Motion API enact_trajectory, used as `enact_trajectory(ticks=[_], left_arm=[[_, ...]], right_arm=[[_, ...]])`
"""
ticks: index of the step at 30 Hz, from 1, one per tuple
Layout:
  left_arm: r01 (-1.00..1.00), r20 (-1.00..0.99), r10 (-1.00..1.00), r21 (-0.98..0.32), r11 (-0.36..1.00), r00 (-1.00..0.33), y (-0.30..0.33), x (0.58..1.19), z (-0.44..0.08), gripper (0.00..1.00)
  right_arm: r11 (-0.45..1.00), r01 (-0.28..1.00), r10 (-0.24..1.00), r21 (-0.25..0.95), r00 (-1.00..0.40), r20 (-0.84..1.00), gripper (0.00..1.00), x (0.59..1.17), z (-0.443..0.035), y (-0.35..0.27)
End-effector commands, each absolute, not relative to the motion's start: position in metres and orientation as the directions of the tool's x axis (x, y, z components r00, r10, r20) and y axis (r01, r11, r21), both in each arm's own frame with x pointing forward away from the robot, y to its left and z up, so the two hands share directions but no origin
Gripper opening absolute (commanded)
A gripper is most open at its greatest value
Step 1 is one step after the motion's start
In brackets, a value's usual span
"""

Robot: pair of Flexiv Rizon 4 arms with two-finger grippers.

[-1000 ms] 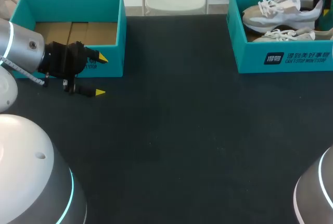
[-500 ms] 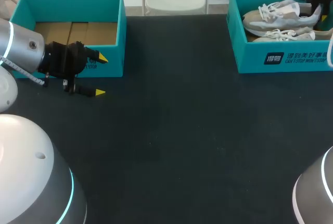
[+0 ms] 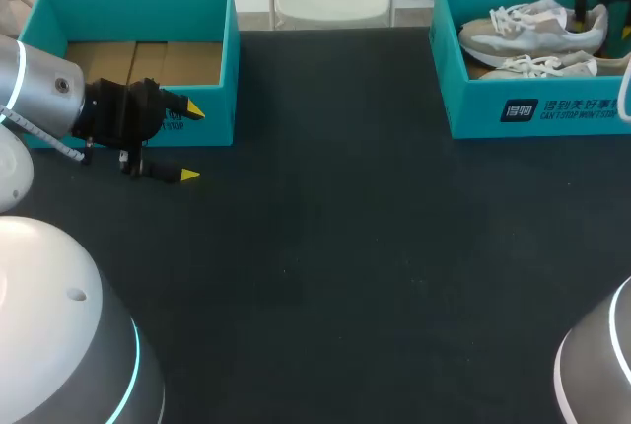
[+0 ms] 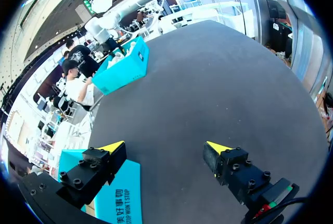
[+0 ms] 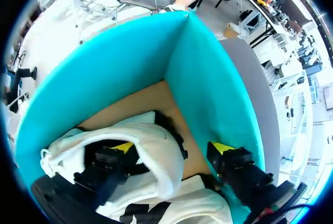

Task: Take the shoe out of the shoebox, open the shoe tongue, remove and reinsert the insole, then place the shoe into the shoebox

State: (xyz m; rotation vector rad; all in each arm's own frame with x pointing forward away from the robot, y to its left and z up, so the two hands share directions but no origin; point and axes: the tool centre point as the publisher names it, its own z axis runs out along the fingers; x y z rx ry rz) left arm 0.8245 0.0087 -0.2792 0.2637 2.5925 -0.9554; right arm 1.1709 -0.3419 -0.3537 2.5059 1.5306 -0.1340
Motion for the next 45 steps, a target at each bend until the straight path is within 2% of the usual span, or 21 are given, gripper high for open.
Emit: enact_trajectory(ticks=[1, 11, 24, 27, 36, 38, 40, 41, 43, 45], left_arm=[[0.295, -0.398, 0.049, -0.586, 0.754, -0.916, 0.009, 0.824, -0.279, 1.0], [0.295, -0.398, 0.049, -0.586, 0.754, -0.916, 0.009, 0.824, -0.279, 1.0], [0.295, -0.398, 0.049, -0.586, 0.754, -0.916, 0.009, 0.824, -0.279, 1.0], [0.295, -0.398, 0.049, -0.586, 0.754, -0.916, 0.009, 0.824, -0.279, 1.0], [0.295, -0.398, 0.049, -0.586, 0.754, -0.916, 0.009, 0.824, -0.279, 1.0], [-0.006, -0.308, -0.19, -0.513, 0.858, -0.932, 0.001, 0.834, -0.267, 1.0], [-0.376, -0.181, -0.504, -0.469, 0.799, -0.845, 0.003, 0.848, -0.258, 1.0], [-0.472, -0.124, -0.577, -0.452, 0.757, -0.807, 0.006, 0.853, -0.255, 1.0], [-0.567, -0.203, -0.699, -0.453, 0.688, -0.686, 0.012, 0.855, -0.244, 1.0], [-0.676, -0.121, -0.784, -0.436, 0.593, -0.609, 0.018, 0.858, -0.238, 1.0]], right_arm=[[-0.445, 0.887, 0.871, 0.119, 0.46, -0.173, 1.0, 1.166, -0.328, -0.343], [-0.471, 0.867, 0.86, 0.16, 0.492, -0.135, 1.0, 1.136, -0.282, -0.33], [-0.494, 0.844, 0.855, 0.208, 0.515, -0.062, 1.0, 1.055, -0.225, -0.264], [-0.505, 0.813, 0.829, 0.291, 0.55, -0.098, 1.0, 1.038, -0.221, -0.253], [-0.505, 0.813, 0.829, 0.291, 0.55, -0.098, 1.0, 1.038, -0.221, -0.253], [-0.505, 0.813, 0.829, 0.291, 0.55, -0.098, 1.0, 1.038, -0.221, -0.253], [-0.505, 0.813, 0.829, 0.291, 0.55, -0.098, 1.0, 1.038, -0.221, -0.253], [-0.505, 0.813, 0.829, 0.291, 0.55, -0.098, 1.0, 1.038, -0.221, -0.253], [-0.505, 0.813, 0.829, 0.291, 0.55, -0.098, 1.0, 1.038, -0.221, -0.253], [-0.505, 0.813, 0.829, 0.291, 0.55, -0.098, 1.0, 1.038, -0.221, -0.253]])
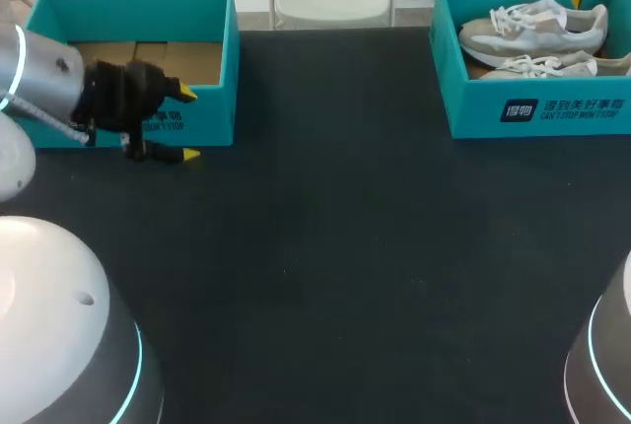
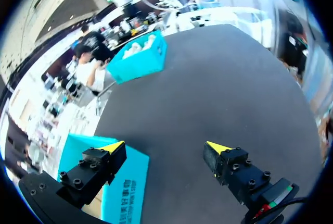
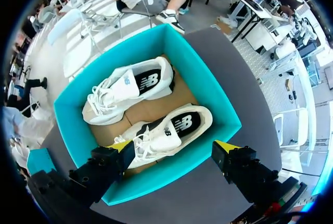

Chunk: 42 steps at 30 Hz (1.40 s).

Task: Take the shoe out of the shoebox, open the shoe tongue, remove and reinsert the insole, then place the shoe into the shoebox

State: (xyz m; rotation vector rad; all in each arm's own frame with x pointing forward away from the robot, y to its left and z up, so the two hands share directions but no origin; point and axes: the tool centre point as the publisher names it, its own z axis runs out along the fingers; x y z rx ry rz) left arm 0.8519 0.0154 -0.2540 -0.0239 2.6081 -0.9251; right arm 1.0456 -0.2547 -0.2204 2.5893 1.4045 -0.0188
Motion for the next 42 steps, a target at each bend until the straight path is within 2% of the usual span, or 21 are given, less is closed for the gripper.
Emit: enact_trajectory(ticks=[1, 20, 24, 33, 42], left_arm=[[-0.735, -0.137, -0.829, -0.4, 0.547, -0.542, 0.019, 0.861, -0.238, 1.0], [-0.736, -0.149, -0.836, -0.412, 0.537, -0.527, 0.02, 0.862, -0.238, 1.0], [-0.87, -0.055, -0.926, -0.326, 0.371, -0.374, 0.02, 0.879, -0.228, 1.0], [-0.978, 0.044, -0.988, -0.154, 0.143, -0.151, 0.022, 0.893, -0.218, 1.0], [-0.998, 0.102, -0.995, -0.063, 0.007, -0.013, 0.035, 0.894, -0.204, 1.0]], right_arm=[[-0.505, 0.813, 0.829, 0.291, 0.55, -0.098, 1.0, 1.038, -0.221, -0.253], [-0.505, 0.813, 0.829, 0.291, 0.55, -0.098, 1.0, 1.038, -0.221, -0.253], [-0.492, 0.844, 0.848, 0.214, 0.521, -0.102, 1.0, 1.02, -0.217, -0.246], [-0.459, 0.886, 0.882, 0.071, 0.464, -0.088, 1.0, 0.974, -0.208, -0.232], [-0.454, 0.89, 0.886, 0.033, 0.455, -0.091, 1.0, 0.933, -0.202, -0.224]])
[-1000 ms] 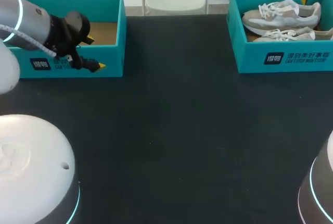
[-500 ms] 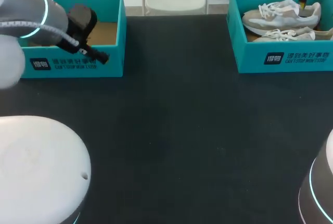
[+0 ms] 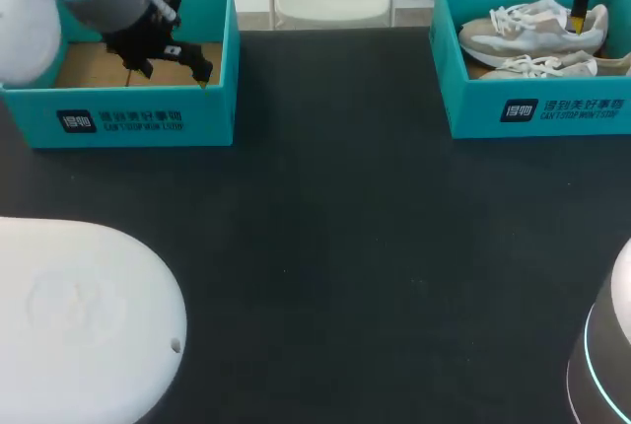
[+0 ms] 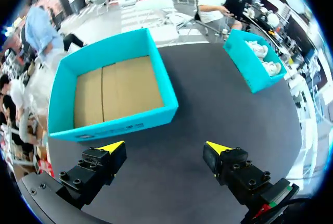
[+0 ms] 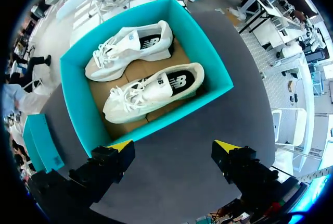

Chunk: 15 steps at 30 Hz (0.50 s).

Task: Take the shoe out of the shoebox, open the shoe tongue, remove and reinsert the insole, then place the shoe into the shoebox

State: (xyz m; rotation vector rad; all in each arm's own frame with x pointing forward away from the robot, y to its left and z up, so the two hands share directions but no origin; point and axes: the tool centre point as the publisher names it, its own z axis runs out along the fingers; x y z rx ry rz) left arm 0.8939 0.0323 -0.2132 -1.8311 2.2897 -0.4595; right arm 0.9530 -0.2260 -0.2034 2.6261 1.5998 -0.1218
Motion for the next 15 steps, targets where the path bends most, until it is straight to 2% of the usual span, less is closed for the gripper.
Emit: enact_trajectory(ticks=[1, 8, 15], left_arm=[[-0.998, 0.095, -0.995, -0.062, 0.001, -0.007, 0.037, 0.895, -0.203, 1.0], [-0.999, 0.101, -0.994, -0.039, -0.035, 0.031, 0.058, 0.899, -0.201, 1.0], [-1.0, 0.093, -0.996, 0.009, 0.017, -0.016, 0.076, 0.894, -0.192, 1.0]], right_arm=[[-0.454, 0.89, 0.886, 0.029, 0.455, -0.094, 1.0, 0.928, -0.203, -0.223], [-0.459, 0.888, 0.886, -0.009, 0.458, -0.073, 1.0, 0.901, -0.208, -0.218], [-0.387, 0.922, 0.922, -0.013, 0.386, -0.034, 1.0, 0.88, -0.214, -0.215]])
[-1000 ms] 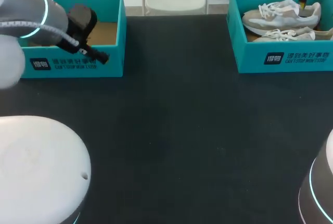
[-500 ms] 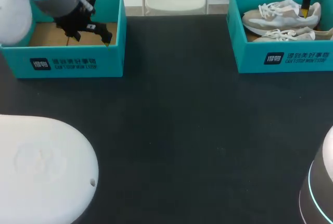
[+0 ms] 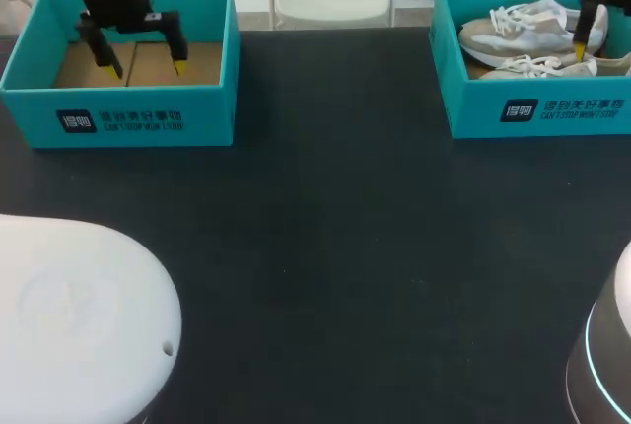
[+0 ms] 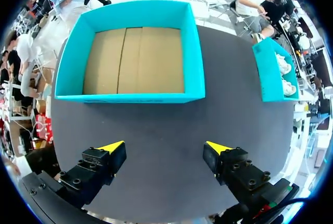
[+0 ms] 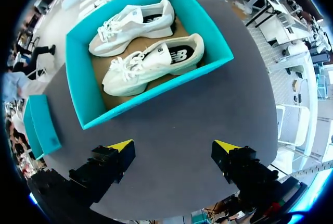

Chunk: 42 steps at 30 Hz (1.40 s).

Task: Take the shoe out of the shoebox, open the shoe tongue, remove and reinsert the insole, then place the shoe into the shoebox

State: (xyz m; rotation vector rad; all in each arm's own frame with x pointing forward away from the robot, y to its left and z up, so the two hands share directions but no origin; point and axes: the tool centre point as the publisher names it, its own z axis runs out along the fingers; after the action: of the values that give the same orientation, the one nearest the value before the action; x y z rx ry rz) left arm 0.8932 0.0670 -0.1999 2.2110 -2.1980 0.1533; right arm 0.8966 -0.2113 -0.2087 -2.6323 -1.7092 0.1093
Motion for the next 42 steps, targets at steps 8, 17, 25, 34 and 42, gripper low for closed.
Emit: enact_trajectory(ticks=[8, 17, 25, 34, 42], left_arm=[[-0.998, 0.094, -0.994, 0.041, 0.057, -0.053, 0.089, 0.891, -0.184, 1.0], [-0.998, 0.042, -0.998, 0.044, 0.054, -0.052, 0.095, 0.885, -0.191, 1.0], [-0.999, 0.022, -1.0, 0.043, 0.016, -0.015, 0.093, 0.888, -0.208, 1.0], [-0.996, -0.017, -1.0, 0.084, -0.016, 0.015, 0.091, 0.888, -0.225, 1.0], [-0.992, -0.024, -0.997, 0.093, -0.08, 0.078, 0.089, 0.89, -0.22, 1.0]], right_arm=[[-0.3, 0.954, 0.953, 0.003, 0.3, -0.035, 1.0, 0.862, -0.223, -0.22], [-0.156, 0.985, 0.984, 0.068, 0.161, -0.077, 1.0, 0.859, -0.226, -0.238], [-0.118, 0.99, 0.988, 0.081, 0.126, -0.091, 1.0, 0.87, -0.222, -0.248], [-0.083, 0.992, 0.992, 0.098, 0.092, -0.089, 1.0, 0.875, -0.219, -0.251], [-0.073, 0.994, 0.994, 0.078, 0.079, -0.079, 1.0, 0.873, -0.224, -0.248]])
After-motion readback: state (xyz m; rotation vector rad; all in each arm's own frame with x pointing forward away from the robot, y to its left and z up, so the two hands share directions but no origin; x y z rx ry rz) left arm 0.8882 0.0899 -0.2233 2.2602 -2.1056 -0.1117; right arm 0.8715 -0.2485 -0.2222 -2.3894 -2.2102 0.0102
